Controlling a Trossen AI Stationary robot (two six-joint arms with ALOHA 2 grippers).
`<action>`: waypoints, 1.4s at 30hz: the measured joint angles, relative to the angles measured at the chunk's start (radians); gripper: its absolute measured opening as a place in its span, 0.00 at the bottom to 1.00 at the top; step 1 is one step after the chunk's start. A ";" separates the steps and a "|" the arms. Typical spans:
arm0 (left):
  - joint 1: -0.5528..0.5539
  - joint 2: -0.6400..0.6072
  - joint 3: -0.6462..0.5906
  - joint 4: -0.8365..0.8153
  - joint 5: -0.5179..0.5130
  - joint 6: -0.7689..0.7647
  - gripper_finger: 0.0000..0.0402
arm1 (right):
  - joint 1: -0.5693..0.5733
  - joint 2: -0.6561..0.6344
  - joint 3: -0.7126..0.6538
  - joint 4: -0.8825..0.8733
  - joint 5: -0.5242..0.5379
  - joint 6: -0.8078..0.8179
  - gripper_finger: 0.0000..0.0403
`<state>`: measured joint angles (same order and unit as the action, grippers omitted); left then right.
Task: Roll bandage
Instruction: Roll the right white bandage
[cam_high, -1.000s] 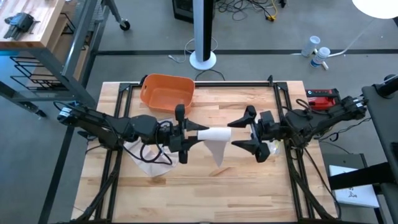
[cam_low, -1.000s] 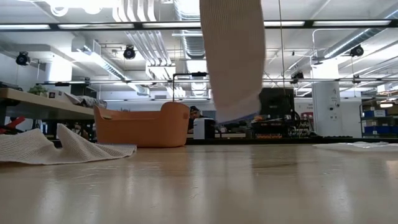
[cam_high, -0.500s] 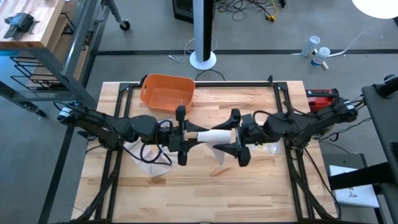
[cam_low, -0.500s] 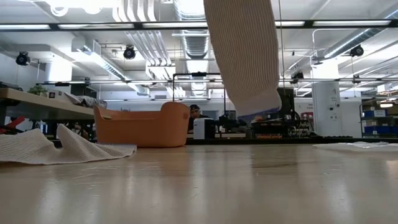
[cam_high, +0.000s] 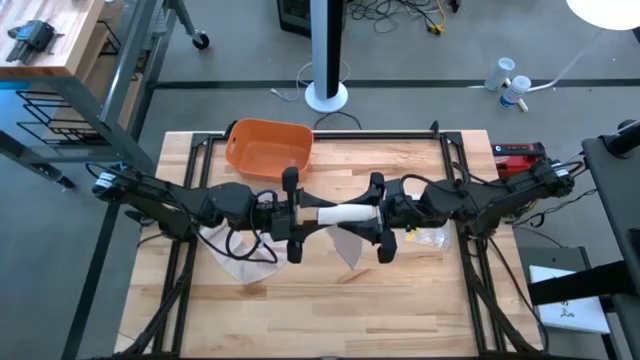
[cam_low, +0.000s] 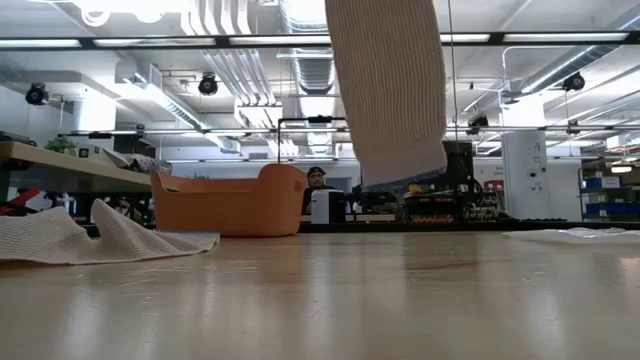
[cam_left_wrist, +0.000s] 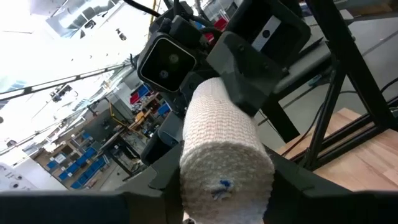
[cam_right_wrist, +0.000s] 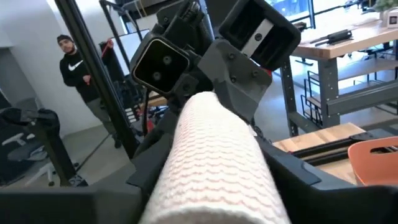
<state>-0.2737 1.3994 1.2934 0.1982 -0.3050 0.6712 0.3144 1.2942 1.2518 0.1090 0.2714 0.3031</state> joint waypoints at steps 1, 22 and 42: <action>0.000 0.000 0.000 0.000 0.000 -0.001 0.38 | 0.000 0.000 0.000 0.000 0.000 0.000 0.42; 0.016 -0.048 0.000 -0.171 0.118 -0.621 0.74 | 0.002 0.000 -0.041 0.000 0.044 -0.405 0.30; 0.117 -0.043 0.000 -0.169 0.262 -0.515 0.56 | 0.008 0.000 -0.100 0.075 0.025 -0.461 0.32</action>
<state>-0.1566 1.3560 1.2934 0.0292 -0.0426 0.1561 0.3224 1.2942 1.1515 0.1837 0.2965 -0.1575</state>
